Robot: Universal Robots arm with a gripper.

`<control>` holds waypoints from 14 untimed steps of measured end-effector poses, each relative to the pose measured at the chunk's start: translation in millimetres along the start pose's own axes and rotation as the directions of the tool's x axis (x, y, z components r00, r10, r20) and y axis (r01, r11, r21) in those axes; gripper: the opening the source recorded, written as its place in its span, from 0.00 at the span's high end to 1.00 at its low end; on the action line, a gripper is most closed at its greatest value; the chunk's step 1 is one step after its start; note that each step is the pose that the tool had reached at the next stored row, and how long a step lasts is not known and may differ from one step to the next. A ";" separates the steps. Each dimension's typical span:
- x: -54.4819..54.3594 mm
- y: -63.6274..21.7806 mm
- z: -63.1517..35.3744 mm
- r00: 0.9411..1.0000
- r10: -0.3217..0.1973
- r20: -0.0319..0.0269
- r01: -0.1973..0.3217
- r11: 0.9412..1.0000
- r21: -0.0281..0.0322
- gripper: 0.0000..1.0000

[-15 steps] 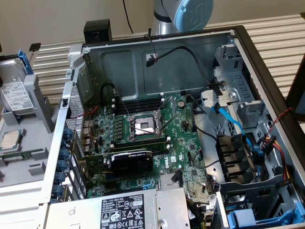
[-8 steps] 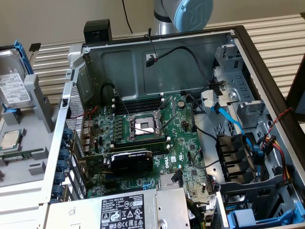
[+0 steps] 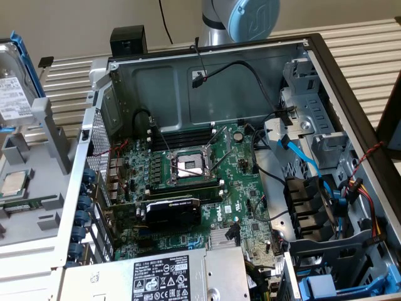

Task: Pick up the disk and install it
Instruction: 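Pick up the disk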

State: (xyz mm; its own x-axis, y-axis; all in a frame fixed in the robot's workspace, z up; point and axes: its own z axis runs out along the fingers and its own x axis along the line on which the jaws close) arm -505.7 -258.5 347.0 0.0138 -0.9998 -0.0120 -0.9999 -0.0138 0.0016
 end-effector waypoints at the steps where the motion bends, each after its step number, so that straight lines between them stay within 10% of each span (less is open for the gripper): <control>1: -0.8 0.0 -4.5 1.000 0.000 -0.001 0.000 1.000 0.000 0.63; 14: -5.6 -10.9 -52.5 1.000 0.000 -0.002 0.000 1.000 0.009 0.63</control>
State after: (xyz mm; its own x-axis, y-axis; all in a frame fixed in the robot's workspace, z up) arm -494.8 -253.4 399.5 0.0139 -0.9999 -0.0103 -0.9999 -0.0138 -0.0071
